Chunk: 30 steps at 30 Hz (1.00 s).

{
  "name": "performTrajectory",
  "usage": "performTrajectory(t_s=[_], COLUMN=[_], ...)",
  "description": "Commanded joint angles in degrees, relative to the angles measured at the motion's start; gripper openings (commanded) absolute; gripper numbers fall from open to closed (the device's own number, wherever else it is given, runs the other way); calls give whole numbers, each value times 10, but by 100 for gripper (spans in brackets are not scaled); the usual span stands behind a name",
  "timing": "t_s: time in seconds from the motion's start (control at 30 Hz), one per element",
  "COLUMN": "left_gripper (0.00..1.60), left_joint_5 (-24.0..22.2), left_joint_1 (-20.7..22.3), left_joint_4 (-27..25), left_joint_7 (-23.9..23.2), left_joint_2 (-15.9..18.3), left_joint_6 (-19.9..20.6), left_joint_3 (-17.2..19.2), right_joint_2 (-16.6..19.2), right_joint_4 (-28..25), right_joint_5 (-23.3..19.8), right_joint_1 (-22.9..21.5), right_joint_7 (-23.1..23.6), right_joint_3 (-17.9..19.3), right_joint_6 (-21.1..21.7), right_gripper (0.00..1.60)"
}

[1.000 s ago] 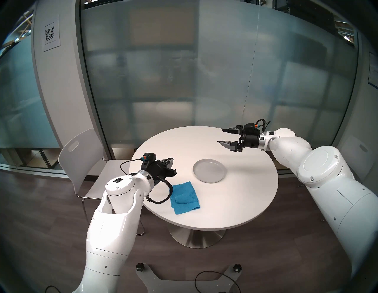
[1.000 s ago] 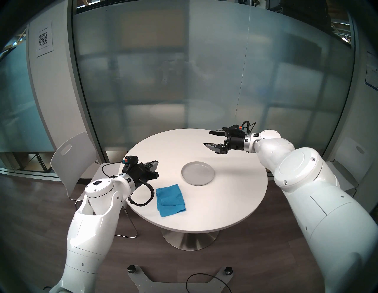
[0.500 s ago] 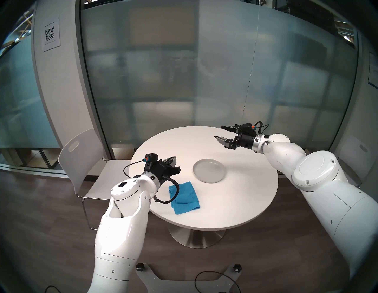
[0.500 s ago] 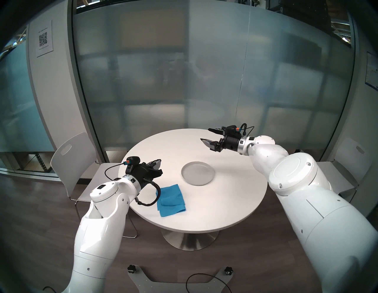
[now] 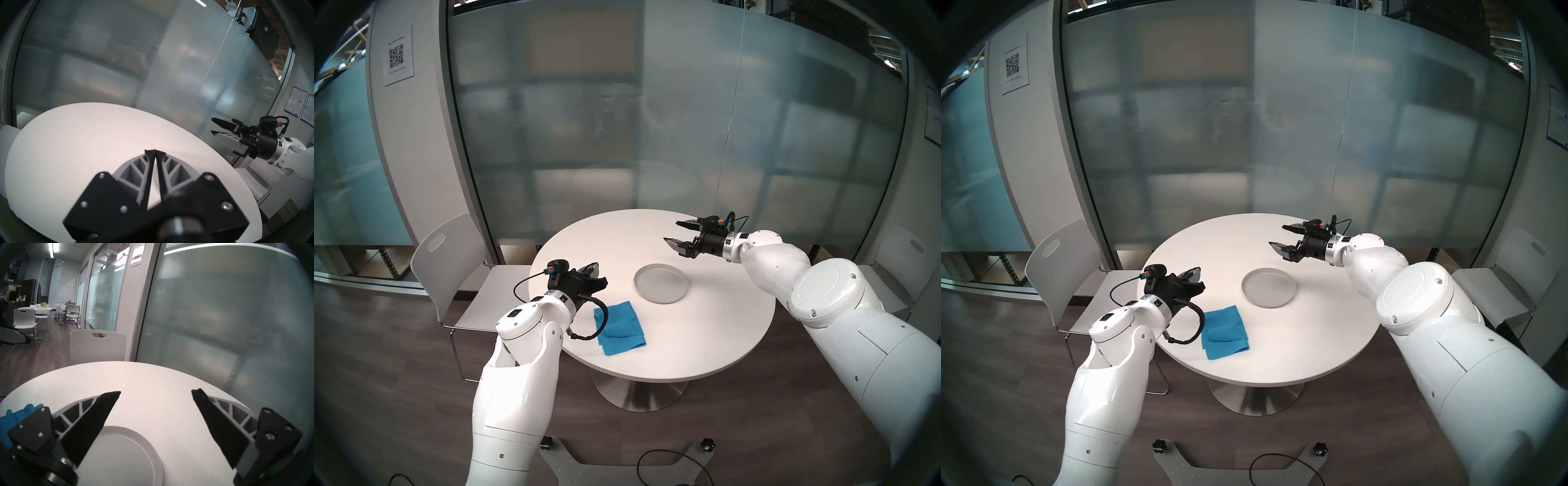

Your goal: Fold the napkin in half twice and place it beside the plate

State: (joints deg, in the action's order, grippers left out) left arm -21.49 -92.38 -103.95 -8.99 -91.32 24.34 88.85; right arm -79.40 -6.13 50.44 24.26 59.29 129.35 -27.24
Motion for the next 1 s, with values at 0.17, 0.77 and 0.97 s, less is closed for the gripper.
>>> performTrajectory(t_s=[0.17,0.77,0.97], left_gripper=[63,63,63], left_joint_5=[-8,-7,-7], left_joint_1=[3,6,7], left_joint_4=[-11,-14,-13], left_joint_7=[2,2,2], left_joint_2=[-5,1,3], left_joint_6=[-9,-10,-10], left_joint_3=[-12,-14,-14], right_joint_2=[0,-54,-82], right_joint_4=[-6,-19,-25], right_joint_5=[25,126,159], right_joint_1=[14,2,-1], right_joint_7=[-56,-130,-160], right_joint_3=[-12,-87,-111], right_joint_6=[35,103,134], right_gripper=[160,160,147])
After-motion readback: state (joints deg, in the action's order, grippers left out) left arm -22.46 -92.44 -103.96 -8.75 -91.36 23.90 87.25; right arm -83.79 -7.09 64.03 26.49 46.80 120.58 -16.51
